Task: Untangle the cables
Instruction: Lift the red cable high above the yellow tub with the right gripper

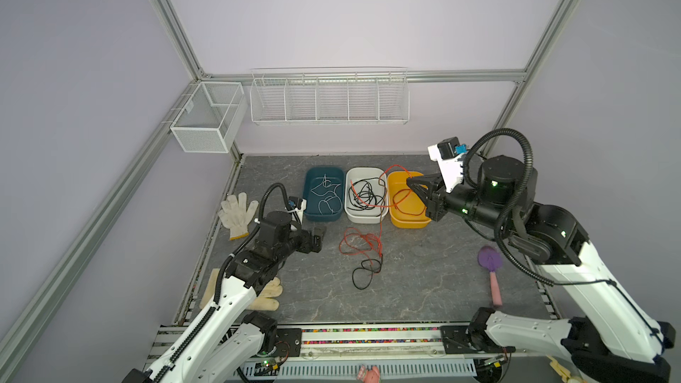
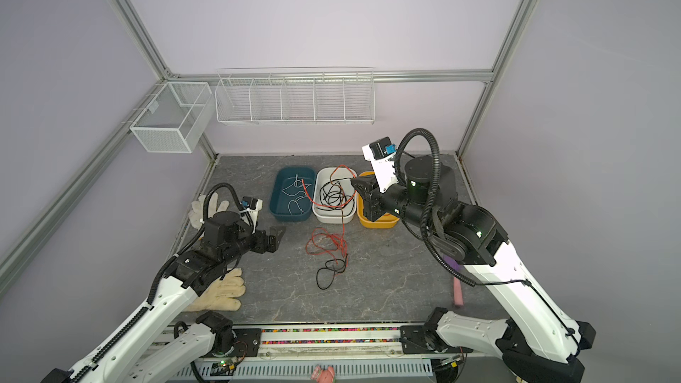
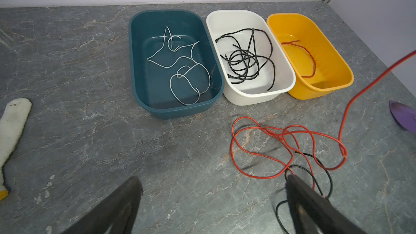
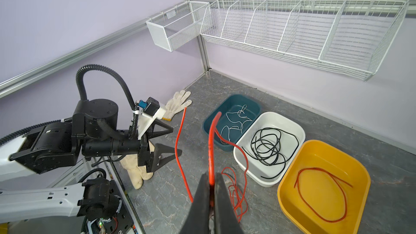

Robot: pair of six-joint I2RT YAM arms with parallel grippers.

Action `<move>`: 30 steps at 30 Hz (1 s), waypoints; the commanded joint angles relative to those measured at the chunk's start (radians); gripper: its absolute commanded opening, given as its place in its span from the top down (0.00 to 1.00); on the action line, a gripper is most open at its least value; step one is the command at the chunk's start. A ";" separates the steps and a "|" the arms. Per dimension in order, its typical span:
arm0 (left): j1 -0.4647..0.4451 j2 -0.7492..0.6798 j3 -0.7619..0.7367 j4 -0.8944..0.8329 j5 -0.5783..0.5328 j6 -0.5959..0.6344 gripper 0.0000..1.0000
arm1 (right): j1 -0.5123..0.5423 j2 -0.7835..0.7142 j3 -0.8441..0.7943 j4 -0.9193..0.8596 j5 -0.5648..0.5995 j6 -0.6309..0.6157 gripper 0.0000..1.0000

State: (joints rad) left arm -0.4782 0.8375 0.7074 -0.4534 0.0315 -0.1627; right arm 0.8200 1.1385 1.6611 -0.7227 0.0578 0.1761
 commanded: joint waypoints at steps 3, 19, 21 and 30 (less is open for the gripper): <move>-0.007 0.006 0.005 0.001 0.004 0.022 0.01 | 0.005 0.019 0.059 0.011 0.060 -0.072 0.93; -0.011 0.001 0.003 -0.002 0.003 0.023 0.01 | -0.018 0.062 -0.011 0.209 0.328 -0.128 0.93; -0.014 -0.001 0.001 -0.002 -0.002 0.026 0.01 | -0.044 0.069 -0.012 0.219 0.323 -0.129 0.94; -0.016 0.002 0.001 -0.006 -0.010 0.026 0.01 | -0.261 0.116 -0.014 0.229 0.192 -0.032 0.93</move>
State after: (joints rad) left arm -0.4896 0.8436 0.7074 -0.4538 0.0303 -0.1524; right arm 0.5896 1.2396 1.6566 -0.5365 0.2932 0.1055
